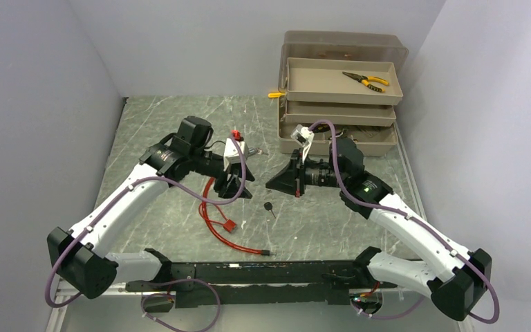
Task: Unlock with the key
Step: Place the lock at the center of the board, then adjust the key.
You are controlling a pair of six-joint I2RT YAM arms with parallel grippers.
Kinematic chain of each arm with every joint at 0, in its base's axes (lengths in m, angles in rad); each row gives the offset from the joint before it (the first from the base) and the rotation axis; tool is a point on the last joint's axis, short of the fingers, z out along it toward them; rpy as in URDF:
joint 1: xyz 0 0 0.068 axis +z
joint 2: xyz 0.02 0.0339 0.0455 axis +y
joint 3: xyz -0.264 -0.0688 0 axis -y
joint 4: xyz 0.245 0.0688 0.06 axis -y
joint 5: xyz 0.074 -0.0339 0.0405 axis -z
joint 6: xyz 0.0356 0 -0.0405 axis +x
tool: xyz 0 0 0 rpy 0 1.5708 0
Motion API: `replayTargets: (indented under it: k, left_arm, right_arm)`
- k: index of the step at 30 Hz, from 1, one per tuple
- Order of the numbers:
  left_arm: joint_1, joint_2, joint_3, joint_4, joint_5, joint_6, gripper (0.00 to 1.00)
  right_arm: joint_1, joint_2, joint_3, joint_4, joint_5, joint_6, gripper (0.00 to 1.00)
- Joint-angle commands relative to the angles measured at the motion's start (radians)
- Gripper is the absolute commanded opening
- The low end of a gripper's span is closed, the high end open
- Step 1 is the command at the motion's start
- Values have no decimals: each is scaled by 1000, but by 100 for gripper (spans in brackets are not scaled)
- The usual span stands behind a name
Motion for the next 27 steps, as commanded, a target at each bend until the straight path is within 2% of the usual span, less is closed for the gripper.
replayTargets:
  k: [1,8,14,17,22,24,27]
  left_arm:
    - [3,10,81,-30,138,6,61]
    - [4,12,91,-8,152,-32,65]
    - [3,9,89,-17,132,-23,57]
    - [3,5,89,-12,125,-26,45]
    - [4,4,108,-16,100,-17,15]
    - [4,7,119,-18,96,-20,8]
    - [3,8,125,-34,103,-8,6]
  right_arm:
    - [21,21,63,60,-36,-33,0]
    - [52,50,87,66,-32,-44,0]
    - [66,67,110,71,-14,-55,0]
    - [69,75,114,70,-13,-59,0]
    - [79,87,116,64,-8,-70,0]
    - [82,90,117,62,-6,-72,0]
    - [85,94,116,60,-2,-76,0]
